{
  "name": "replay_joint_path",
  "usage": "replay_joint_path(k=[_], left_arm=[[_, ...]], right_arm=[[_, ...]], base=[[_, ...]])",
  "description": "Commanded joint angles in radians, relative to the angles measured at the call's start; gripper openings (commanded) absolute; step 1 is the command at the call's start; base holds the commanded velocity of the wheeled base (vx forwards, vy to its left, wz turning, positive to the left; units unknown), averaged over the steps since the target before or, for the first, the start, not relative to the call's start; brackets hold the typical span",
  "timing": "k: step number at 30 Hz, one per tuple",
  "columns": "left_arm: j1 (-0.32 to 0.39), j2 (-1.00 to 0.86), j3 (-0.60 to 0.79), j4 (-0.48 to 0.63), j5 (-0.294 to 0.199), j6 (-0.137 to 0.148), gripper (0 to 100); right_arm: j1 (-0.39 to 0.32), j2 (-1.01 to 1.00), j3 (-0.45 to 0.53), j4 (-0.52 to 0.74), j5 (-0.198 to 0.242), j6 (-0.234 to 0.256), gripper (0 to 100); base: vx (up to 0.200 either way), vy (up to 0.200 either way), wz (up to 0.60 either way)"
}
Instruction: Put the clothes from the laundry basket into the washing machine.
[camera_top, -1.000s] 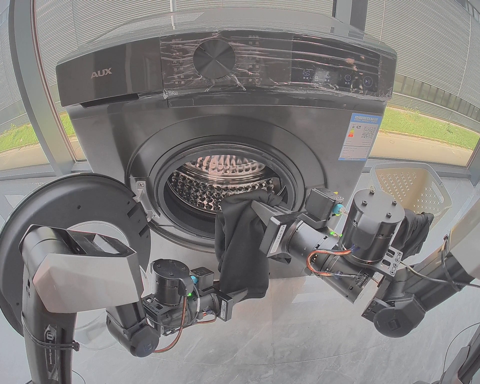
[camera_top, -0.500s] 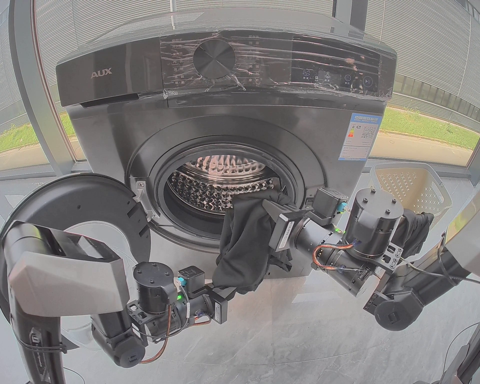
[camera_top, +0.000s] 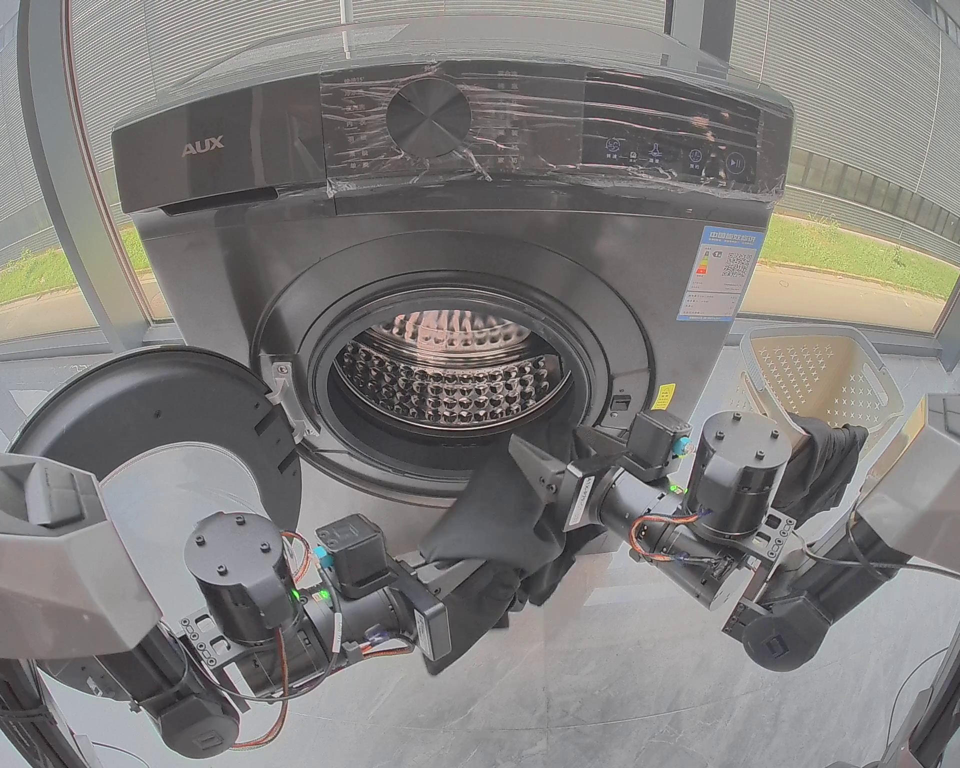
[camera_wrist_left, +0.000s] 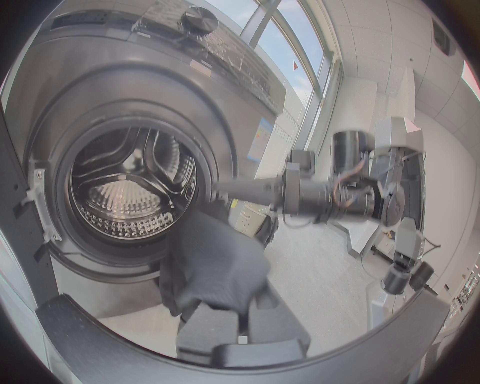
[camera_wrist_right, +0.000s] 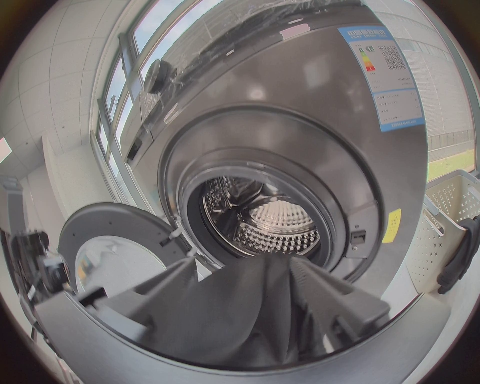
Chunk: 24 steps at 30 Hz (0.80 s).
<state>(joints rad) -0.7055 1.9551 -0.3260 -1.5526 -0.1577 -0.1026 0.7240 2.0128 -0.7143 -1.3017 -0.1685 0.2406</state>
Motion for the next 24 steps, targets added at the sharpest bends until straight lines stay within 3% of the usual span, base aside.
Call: replay_joint_path(k=[1, 6, 20, 24], left_arm=[[0.005, -0.071, -0.045, -0.004, 0.001, -0.037, 0], [0.006, -0.081, -0.107, -0.004, 0.012, -0.074, 0], [0.031, -0.082, -0.119, -0.004, 0.020, -0.075, 0], [0.032, -0.082, -0.119, -0.004, 0.020, -0.075, 0]], right_arm=[[-0.011, 0.011, 0.070, -0.008, 0.000, -0.034, 100], [-0.020, 0.029, 0.148, -0.019, -0.002, -0.046, 100], [-0.035, 0.054, 0.220, -0.030, 0.000, -0.060, 100], [-0.035, 0.063, 0.248, -0.030, 0.023, -0.070, 100]], base=[[0.000, 0.000, 0.00], [0.000, 0.000, 0.00], [0.000, 0.000, 0.00], [0.000, 0.000, 0.00]])
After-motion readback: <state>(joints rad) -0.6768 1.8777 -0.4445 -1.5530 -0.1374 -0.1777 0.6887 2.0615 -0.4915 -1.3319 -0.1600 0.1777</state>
